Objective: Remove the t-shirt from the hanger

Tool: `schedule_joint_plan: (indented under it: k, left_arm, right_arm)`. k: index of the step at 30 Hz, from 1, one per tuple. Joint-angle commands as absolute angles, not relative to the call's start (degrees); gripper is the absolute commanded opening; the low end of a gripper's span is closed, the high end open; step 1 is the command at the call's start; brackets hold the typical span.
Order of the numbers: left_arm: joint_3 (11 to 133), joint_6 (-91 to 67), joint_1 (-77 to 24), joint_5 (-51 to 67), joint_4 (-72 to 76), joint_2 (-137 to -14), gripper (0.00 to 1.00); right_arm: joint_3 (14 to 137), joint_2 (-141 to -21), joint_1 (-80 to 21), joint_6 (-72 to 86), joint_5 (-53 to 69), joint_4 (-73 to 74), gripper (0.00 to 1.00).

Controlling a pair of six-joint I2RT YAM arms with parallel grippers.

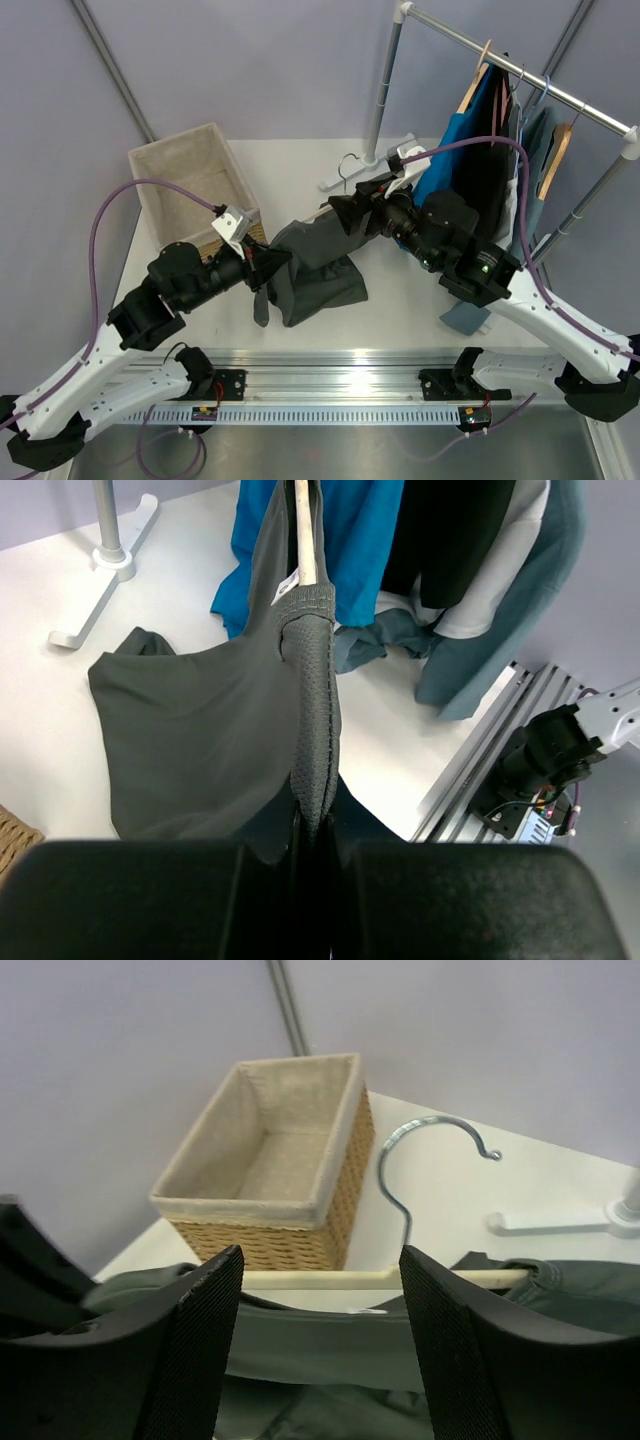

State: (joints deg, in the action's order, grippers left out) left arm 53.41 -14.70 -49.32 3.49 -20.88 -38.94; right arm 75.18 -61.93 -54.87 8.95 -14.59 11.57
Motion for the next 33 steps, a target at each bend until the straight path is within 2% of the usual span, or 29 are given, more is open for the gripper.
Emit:
schedule_joint_plan:
  k: [1, 5, 9, 14, 20, 21, 26, 27, 28, 30, 31, 32, 33]
  left_arm:
    - [53.00, -16.08, -49.75, 5.45, -14.24, -36.57, 0.00]
    - [52.65, -16.52, -49.92, 6.94, -13.89, -36.56, 0.00]
    - [51.86, -16.44, -50.01, 6.94, -13.45, -35.69, 0.00]
    - [50.89, -16.61, -50.01, 8.08, -11.96, -34.37, 0.00]
    - [49.75, -17.49, -50.01, 10.28, -9.85, -32.78, 0.00]
    - [49.40, -17.66, -50.01, 10.37, -9.67, -32.52, 0.00]
    - [48.87, -17.67, -50.01, 10.11, -9.05, -31.55, 0.00]
    - [48.87, -17.67, -50.01, 10.02, -8.97, -31.47, 0.00]
    - [48.95, -17.75, -50.01, 9.93, -9.05, -31.46, 0.00]
    - [48.87, -17.75, -50.01, 9.93, -9.05, -31.46, 0.01]
    - [48.95, -17.75, -50.01, 10.11, -9.14, -31.55, 0.07]
    - [48.78, -17.67, -50.01, 10.46, -9.23, -31.64, 0.29]
    - [48.69, -17.49, -50.01, 10.72, -9.40, -31.55, 0.34]
  right_arm:
    - [74.01, -62.22, -55.28, 5.81, -19.95, 8.27, 0.70]
    - [73.48, -64.68, -55.28, 4.14, -22.06, 6.95, 0.68]
    - [73.92, -66.70, -55.28, 3.25, -22.76, 6.15, 0.60]
    - [73.57, -66.80, -55.28, 5.01, -23.56, 6.41, 0.39]
    - [73.04, -66.53, -55.28, 6.06, -23.21, 6.94, 0.33]
    - [73.12, -66.79, -55.28, 5.98, -23.12, 7.55, 0.28]
    - [74.09, -67.41, -55.20, 6.15, -22.59, 9.31, 0.16]
    - [74.18, -67.33, -55.28, 6.24, -22.59, 9.66, 0.11]
    - [74.09, -67.24, -55.20, 6.33, -23.55, 9.75, 0.00]
    - [73.83, -66.63, -55.28, 6.07, -24.08, 9.49, 0.00]
    - [73.92, -66.27, -55.20, 5.89, -24.34, 9.58, 0.00]
    - [74.26, -66.18, -55.28, 5.63, -25.04, 9.84, 0.00]
    - [74.70, -66.01, -55.28, 5.10, -25.66, 10.89, 0.00]
